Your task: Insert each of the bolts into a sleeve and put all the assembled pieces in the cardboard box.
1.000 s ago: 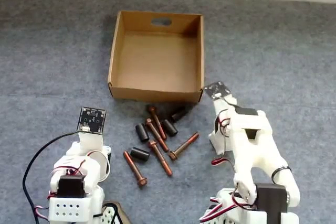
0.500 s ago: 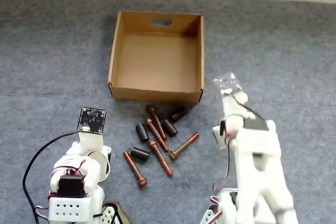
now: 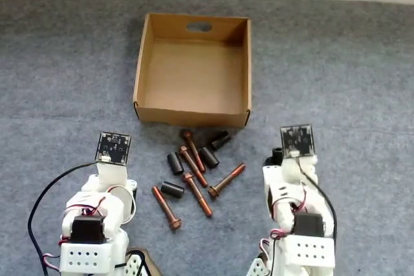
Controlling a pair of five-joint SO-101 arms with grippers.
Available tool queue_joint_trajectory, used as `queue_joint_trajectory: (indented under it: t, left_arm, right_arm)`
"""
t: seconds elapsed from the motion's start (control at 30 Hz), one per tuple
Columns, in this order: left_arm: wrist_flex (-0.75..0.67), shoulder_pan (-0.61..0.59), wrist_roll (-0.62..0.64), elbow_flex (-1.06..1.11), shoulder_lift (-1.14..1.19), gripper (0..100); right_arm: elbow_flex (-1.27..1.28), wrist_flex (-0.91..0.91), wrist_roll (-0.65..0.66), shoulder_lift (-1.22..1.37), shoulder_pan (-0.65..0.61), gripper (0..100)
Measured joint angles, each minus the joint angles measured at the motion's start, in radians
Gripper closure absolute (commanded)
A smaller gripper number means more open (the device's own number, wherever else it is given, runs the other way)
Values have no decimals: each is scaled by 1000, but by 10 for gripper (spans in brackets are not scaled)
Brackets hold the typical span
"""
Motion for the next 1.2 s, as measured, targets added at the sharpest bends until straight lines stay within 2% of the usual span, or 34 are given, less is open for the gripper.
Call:
queue_joint_trajectory:
  t: [0.27,1.2]
  left_arm:
    - [0,0,0,0,0,989]
    - [-6,-6,0,0,0,989]
  right_arm:
    - [21,48,-3,-230,-3,993]
    - [21,69,-5,-236,-3,993]
